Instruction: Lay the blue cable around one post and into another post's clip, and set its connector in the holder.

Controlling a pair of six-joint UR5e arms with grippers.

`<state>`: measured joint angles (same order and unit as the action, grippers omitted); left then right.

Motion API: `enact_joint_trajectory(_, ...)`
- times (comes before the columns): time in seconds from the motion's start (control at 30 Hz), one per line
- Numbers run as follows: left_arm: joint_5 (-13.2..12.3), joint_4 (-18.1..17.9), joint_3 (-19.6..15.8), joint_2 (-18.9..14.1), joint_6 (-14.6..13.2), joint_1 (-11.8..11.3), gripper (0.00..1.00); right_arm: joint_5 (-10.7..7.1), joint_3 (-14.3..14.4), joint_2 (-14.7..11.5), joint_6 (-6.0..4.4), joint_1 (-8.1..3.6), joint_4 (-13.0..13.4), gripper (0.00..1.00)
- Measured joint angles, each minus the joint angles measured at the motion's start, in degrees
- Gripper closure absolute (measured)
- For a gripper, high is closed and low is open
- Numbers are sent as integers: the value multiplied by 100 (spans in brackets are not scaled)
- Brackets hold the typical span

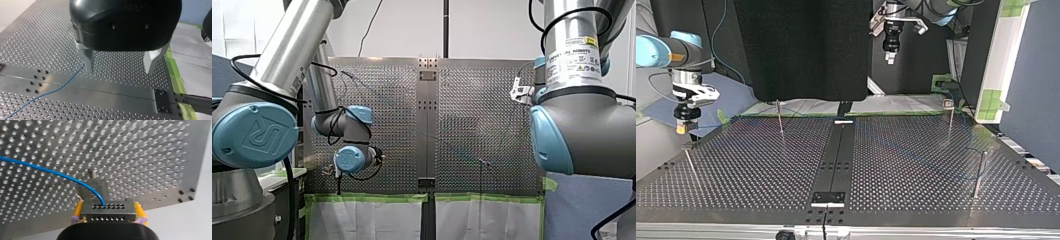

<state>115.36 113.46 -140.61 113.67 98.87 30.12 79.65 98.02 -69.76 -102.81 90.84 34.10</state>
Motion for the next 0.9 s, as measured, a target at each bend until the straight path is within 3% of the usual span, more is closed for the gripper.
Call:
enact_joint_trajectory(0.2, 1, 92, 12, 0, -2, -32, 2, -151, -44, 254, 46, -48, 80, 100)
enact_joint_trajectory(0.47, 8, 176, 39, 1, 6, -64, 2, -426, -330, 315, 109, -95, -187, 100)
enact_joint_trajectory(0.9, 18, 335, 91, 0, 5, -130, 2, -970, -694, 318, 463, -203, -760, 100)
